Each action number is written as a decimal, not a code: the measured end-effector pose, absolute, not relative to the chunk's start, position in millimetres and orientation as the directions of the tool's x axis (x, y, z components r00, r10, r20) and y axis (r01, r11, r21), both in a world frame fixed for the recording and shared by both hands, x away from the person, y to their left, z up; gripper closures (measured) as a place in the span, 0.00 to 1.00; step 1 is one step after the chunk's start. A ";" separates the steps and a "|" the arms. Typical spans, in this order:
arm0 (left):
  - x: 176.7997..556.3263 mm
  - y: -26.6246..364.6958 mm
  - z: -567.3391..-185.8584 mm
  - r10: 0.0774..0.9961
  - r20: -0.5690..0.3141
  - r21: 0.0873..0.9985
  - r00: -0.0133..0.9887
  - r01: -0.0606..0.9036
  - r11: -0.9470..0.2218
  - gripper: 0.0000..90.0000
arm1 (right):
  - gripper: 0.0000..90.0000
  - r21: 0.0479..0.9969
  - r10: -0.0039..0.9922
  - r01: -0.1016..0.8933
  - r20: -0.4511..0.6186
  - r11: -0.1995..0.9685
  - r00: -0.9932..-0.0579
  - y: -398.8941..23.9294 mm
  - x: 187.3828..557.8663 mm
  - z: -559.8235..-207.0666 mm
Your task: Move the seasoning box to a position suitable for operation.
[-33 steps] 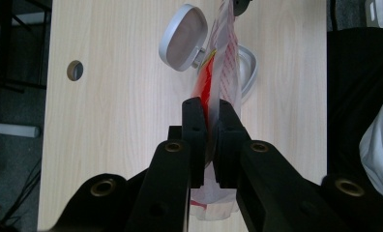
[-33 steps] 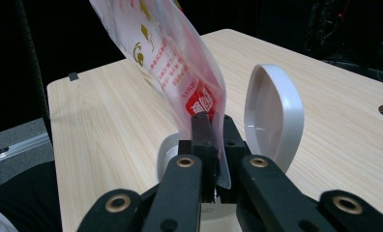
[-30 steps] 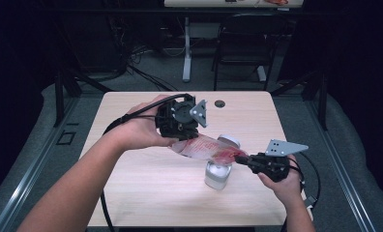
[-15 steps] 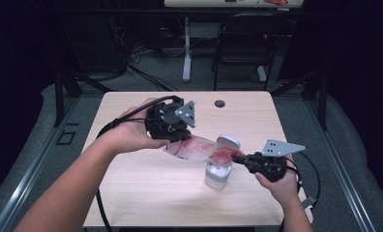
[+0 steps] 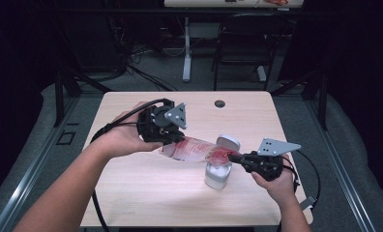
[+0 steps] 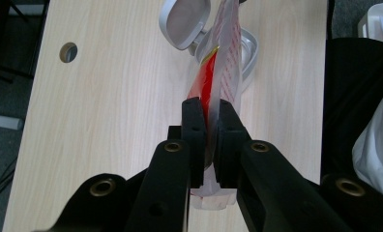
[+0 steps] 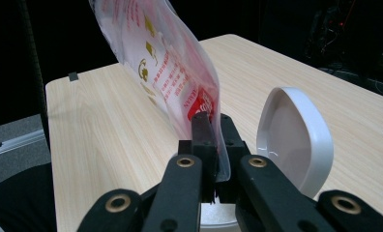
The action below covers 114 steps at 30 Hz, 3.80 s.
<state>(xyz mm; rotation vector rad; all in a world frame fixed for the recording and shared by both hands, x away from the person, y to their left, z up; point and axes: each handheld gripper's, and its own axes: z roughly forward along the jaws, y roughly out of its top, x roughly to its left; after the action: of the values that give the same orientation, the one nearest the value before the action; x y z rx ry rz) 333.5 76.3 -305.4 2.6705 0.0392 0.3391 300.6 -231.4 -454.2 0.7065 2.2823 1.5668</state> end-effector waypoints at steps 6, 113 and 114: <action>335.7 84.3 -312.9 0.105 0.220 0.452 0.970 -0.006 -0.892 0.95 | 1.00 0.930 0.537 0.226 0.037 0.291 -0.843 -228.8 299.8 -451.7; 348.6 149.4 -386.5 0.230 0.085 0.539 0.970 0.149 -0.829 0.94 | 1.00 0.903 0.506 0.222 0.005 0.369 -0.862 -209.3 306.2 -457.9; 348.6 150.2 -388.6 0.234 0.081 0.543 0.969 0.154 -0.826 0.94 | 1.00 0.901 0.506 0.219 -0.001 0.375 -0.862 -208.7 306.4 -457.0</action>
<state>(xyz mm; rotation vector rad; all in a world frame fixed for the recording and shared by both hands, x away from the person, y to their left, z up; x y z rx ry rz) 348.6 150.2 -388.6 2.5581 0.2728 0.1934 306.4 -208.7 -457.0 0.6412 2.3611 1.4823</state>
